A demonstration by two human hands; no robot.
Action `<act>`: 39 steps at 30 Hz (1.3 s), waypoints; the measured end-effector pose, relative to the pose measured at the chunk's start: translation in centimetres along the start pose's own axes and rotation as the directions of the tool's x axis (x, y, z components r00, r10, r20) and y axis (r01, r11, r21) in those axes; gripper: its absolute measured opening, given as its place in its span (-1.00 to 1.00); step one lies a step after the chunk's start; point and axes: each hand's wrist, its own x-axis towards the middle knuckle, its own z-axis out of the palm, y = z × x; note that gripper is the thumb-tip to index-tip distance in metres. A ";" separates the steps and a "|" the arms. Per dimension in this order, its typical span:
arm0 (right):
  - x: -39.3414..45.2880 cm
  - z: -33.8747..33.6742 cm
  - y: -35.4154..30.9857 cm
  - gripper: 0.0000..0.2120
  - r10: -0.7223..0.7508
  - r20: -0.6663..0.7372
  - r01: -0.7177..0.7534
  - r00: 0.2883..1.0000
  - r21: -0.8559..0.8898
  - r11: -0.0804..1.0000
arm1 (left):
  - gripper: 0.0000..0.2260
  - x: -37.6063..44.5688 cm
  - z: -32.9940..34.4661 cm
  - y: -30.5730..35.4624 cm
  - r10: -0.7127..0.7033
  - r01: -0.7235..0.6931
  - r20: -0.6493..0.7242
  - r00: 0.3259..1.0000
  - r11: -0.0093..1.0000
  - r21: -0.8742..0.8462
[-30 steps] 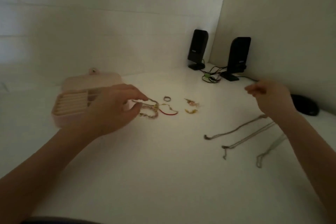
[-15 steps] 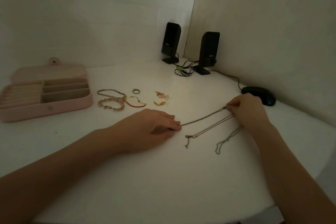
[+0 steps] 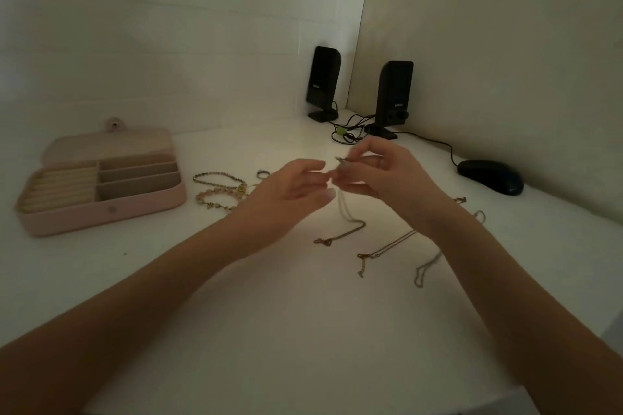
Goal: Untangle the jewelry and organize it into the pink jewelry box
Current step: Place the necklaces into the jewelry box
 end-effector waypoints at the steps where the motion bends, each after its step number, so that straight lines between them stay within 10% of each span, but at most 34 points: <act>1: 0.3 0.9 -0.8 -0.87 -0.023 0.033 0.022 0.999 0.026 0.999 | -0.64 0.1 -0.1 0.2 -0.044 0.046 0.021 0.999 0.995 -0.087; 11: 6.6 10.4 -7.7 -0.89 -0.037 0.037 0.012 0.999 0.524 0.852 | -0.75 -3.0 -11.5 0.4 -0.114 0.067 -0.312 0.943 0.985 -0.158; 17: 9.0 18.7 -9.0 -0.91 -0.112 0.070 0.032 0.991 0.697 0.717 | -0.81 -4.6 -17.9 -2.1 0.001 0.136 -0.460 0.888 0.955 0.265; 39: 10.3 20.2 -8.3 -0.97 -0.151 0.085 0.025 0.985 0.793 0.608 | -0.74 -5.2 -20.0 -2.5 -0.067 -0.066 -0.453 0.889 0.960 -0.273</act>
